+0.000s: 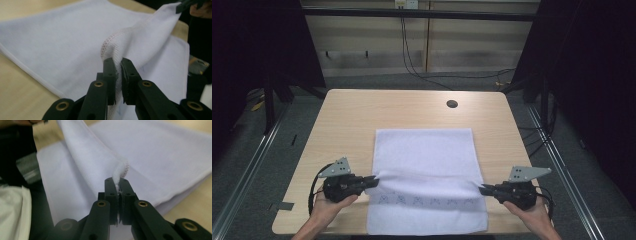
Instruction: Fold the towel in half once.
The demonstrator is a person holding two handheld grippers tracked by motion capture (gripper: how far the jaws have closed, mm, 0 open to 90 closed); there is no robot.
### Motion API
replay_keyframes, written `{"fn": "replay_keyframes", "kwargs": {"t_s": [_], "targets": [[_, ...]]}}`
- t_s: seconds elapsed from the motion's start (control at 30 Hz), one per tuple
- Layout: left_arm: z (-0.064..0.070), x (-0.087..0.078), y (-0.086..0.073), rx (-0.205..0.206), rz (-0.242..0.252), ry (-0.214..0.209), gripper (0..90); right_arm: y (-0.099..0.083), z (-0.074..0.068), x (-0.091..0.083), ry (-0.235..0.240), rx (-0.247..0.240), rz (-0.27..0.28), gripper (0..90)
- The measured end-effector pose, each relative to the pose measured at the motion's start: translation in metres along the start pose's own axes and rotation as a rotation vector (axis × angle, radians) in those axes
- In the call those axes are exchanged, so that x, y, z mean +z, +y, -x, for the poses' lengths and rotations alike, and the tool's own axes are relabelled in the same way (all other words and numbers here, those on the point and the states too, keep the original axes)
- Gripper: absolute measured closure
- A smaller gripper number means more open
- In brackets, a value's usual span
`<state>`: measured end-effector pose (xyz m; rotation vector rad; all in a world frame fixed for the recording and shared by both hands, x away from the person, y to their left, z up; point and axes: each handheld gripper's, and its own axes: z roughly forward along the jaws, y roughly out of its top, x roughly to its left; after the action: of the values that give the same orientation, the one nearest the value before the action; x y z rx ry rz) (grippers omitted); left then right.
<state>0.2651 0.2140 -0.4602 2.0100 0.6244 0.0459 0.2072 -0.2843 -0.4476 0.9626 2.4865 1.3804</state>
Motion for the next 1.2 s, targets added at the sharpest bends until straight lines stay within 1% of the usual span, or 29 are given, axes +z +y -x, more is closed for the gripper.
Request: {"fn": "replay_keyframes", "kwargs": {"t_s": [0.03, 0.07, 0.1, 0.13, 0.17, 0.2, 0.23, 0.3, 0.33, 0.37, 0.43, 0.47, 0.53, 0.6, 0.67, 0.7, 0.73, 0.77, 0.8, 0.83, 0.87, 0.9, 0.93, 0.97, 1.0, 1.03, 1.1, 1.13, 1.2], "targets": [[0.003, 0.000, -0.005, 0.001, -0.017, -0.010, 83.1, -0.004, 0.000, 0.002, 0.011, 0.010, -0.011, 86.8], [0.006, 0.000, -0.010, 0.013, -0.052, -0.042, 83.2, -0.009, -0.001, 0.004, 0.037, 0.022, -0.032, 86.7], [0.010, -0.001, -0.013, 0.032, -0.072, -0.037, 83.2, -0.015, -0.006, 0.006, 0.027, 0.001, -0.063, 85.8], [0.011, -0.001, -0.016, 0.036, -0.084, -0.047, 83.1, -0.018, -0.011, 0.009, 0.037, -0.012, -0.090, 83.8], [0.013, -0.002, -0.019, 0.025, -0.102, -0.082, 82.6, -0.020, -0.015, 0.009, 0.058, -0.012, -0.103, 83.0], [0.017, -0.001, -0.023, 0.038, -0.127, -0.087, 80.9, -0.024, -0.021, 0.009, 0.081, -0.018, -0.117, 81.3], [0.020, 0.000, -0.026, 0.050, -0.157, -0.101, 77.7, -0.029, -0.025, 0.010, 0.092, -0.027, -0.151, 78.9], [0.025, 0.001, -0.032, 0.071, -0.184, -0.122, 74.5, -0.037, -0.031, 0.010, 0.102, -0.035, -0.204, 75.1], [0.028, 0.002, -0.033, 0.087, -0.202, -0.142, 70.0, -0.039, -0.032, 0.009, 0.113, -0.034, -0.216, 72.9], [0.032, 0.002, -0.036, 0.131, -0.241, -0.173, 67.3, -0.041, -0.034, 0.008, 0.116, -0.042, -0.231, 71.4], [0.035, 0.000, -0.037, 0.146, -0.257, -0.177, 65.7, -0.040, -0.039, 0.005, 0.135, -0.046, -0.237, 67.4], [0.035, -0.002, -0.037, 0.140, -0.244, -0.186, 65.5, -0.039, -0.041, 0.004, 0.151, -0.046, -0.235, 66.9], [0.034, -0.007, -0.037, 0.118, -0.211, -0.218, 62.7, -0.038, -0.044, 0.000, 0.154, -0.041, -0.223, 63.4], [0.032, -0.012, -0.036, 0.099, -0.182, -0.200, 61.5, -0.038, -0.046, -0.005, 0.157, -0.037, -0.192, 62.7], [0.024, -0.015, -0.032, 0.050, -0.127, -0.192, 61.3, -0.037, -0.044, -0.009, 0.136, -0.017, -0.144, 61.9], [0.018, -0.015, -0.028, 0.027, -0.102, -0.164, 61.6, -0.036, -0.041, -0.009, 0.120, -0.007, -0.119, 61.7], [0.014, -0.014, -0.025, 0.020, -0.092, -0.141, 62.2, -0.033, -0.037, -0.008, 0.088, 0.001, -0.100, 61.7], [0.005, -0.011, -0.020, 0.003, -0.067, -0.101, 62.1, -0.031, -0.034, -0.006, 0.067, -0.001, -0.097, 61.6], [-0.001, -0.008, -0.018, -0.014, -0.053, -0.090, 61.8, -0.026, -0.030, -0.003, 0.033, 0.008, -0.078, 61.1], [-0.008, -0.003, -0.014, -0.021, -0.058, -0.068, 62.1, -0.024, -0.026, -0.001, 0.021, 0.021, -0.067, 61.1], [-0.016, 0.003, -0.010, -0.021, -0.072, -0.030, 62.2, -0.019, -0.021, 0.002, 0.006, 0.033, -0.059, 60.5], [-0.024, 0.009, -0.006, -0.035, -0.074, -0.014, 62.5, -0.014, -0.017, 0.006, -0.017, 0.031, -0.053, 59.8], [-0.030, 0.014, -0.004, -0.055, -0.073, -0.018, 62.8, -0.008, -0.012, 0.009, -0.028, 0.039, -0.048, 59.6], [-0.039, 0.023, 0.000, -0.063, -0.084, 0.001, 62.8, -0.003, -0.007, 0.013, -0.031, 0.040, -0.040, 59.6], [-0.044, 0.028, 0.003, -0.057, -0.095, 0.016, 63.4, 0.005, -0.001, 0.019, -0.041, 0.040, -0.030, 59.6], [-0.051, 0.035, 0.005, -0.068, -0.098, 0.020, 64.5, 0.010, 0.004, 0.023, -0.037, 0.045, -0.022, 59.6], [-0.063, 0.045, 0.010, -0.092, -0.086, 0.050, 67.0, 0.022, 0.016, 0.036, -0.061, 0.045, -0.016, 59.7], [-0.067, 0.049, 0.013, -0.093, -0.097, 0.052, 69.1, 0.029, 0.024, 0.046, -0.067, 0.041, -0.024, 59.6], [-0.074, 0.055, 0.017, -0.073, -0.112, 0.055, 72.6, 0.036, 0.036, 0.062, -0.087, 0.044, -0.045, 60.0]]}}
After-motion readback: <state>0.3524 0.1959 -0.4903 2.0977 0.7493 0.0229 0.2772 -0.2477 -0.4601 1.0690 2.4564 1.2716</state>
